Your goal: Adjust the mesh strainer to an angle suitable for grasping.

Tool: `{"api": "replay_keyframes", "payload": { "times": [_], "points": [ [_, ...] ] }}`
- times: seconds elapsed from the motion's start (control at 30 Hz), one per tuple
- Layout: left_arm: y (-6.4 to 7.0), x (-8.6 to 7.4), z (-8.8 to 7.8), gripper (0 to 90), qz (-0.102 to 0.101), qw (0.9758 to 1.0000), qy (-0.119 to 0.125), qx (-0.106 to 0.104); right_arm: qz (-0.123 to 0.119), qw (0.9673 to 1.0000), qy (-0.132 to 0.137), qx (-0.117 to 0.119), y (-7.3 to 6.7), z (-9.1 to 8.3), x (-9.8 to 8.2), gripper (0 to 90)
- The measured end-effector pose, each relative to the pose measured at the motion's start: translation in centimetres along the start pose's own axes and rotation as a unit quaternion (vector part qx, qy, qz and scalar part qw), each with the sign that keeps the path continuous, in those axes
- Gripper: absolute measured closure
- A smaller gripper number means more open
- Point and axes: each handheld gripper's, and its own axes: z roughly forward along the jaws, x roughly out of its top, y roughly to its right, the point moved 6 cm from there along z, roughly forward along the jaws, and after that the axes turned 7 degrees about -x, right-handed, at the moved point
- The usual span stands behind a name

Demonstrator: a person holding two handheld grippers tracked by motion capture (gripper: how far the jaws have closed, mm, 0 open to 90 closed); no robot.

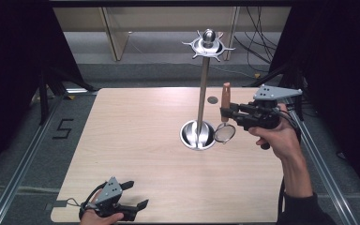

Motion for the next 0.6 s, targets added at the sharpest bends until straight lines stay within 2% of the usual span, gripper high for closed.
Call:
{"api": "replay_keyframes", "payload": {
  "times": [0.07, 0.13, 0.2, 0.3, 0.33, 0.37, 0.4, 0.5, 0.53, 0.6],
  "points": [
    [0.0, 0.0, 0.0, 14.8, 0.0, 1.0, 0.0, 0.0, -0.006, 1.0, 0.004, -0.002, 0.1, 0.0, 0.4, 71.3],
    [-0.1, 0.0, -0.1, 14.8, 0.005, 1.0, -0.005, -0.001, 0.002, 1.0, 0.009, 0.004, -0.1, 0.1, 1.1, 71.3],
    [0.0, 0.0, 0.0, 14.8, 0.0, 1.0, 0.0, -0.001, -0.007, 0.9998, 0.017, 0.003, -0.1, 0.2, 2.2, 71.3],
    [0.0, 0.0, 0.0, 14.8, 0.005, 1.0, -0.002, -0.001, -0.003, 0.9999, 0.013, 0.004, -0.2, 0.2, 2.7, 71.3],
    [0.1, 0.0, 0.1, 14.8, -0.008, 1.0, 0.003, -0.002, -0.009, 0.9998, 0.015, 0.002, -0.1, 0.3, 3.0, 71.3],
    [0.1, -0.1, -0.1, 14.8, -0.004, 1.0, -0.004, 0.0, -0.006, 0.9999, 0.014, 0.002, -0.1, 0.4, 3.2, 71.3],
    [-0.3, 0.0, -0.2, 14.8, 0.021, 0.9997, -0.011, 0.002, -0.004, 0.9999, 0.014, 0.0, 0.0, 0.5, 3.7, 71.3],
    [-0.2, -0.1, -0.2, 14.8, 0.015, 0.9998, -0.013, 0.002, -0.001, 0.9999, 0.014, 0.001, 0.2, 0.5, 4.3, 71.3],
    [0.0, 0.0, 0.0, 14.8, 0.0, 1.0, -0.001, -0.002, -0.001, 0.9999, 0.014, 0.001, 0.2, 0.5, 4.3, 71.3],
    [0.0, 0.0, 0.0, 14.8, 0.001, 1.0, -0.001, -0.002, 0.001, 0.9999, 0.017, 0.002, 0.4, 0.5, 4.6, 71.3]
  ]
}}
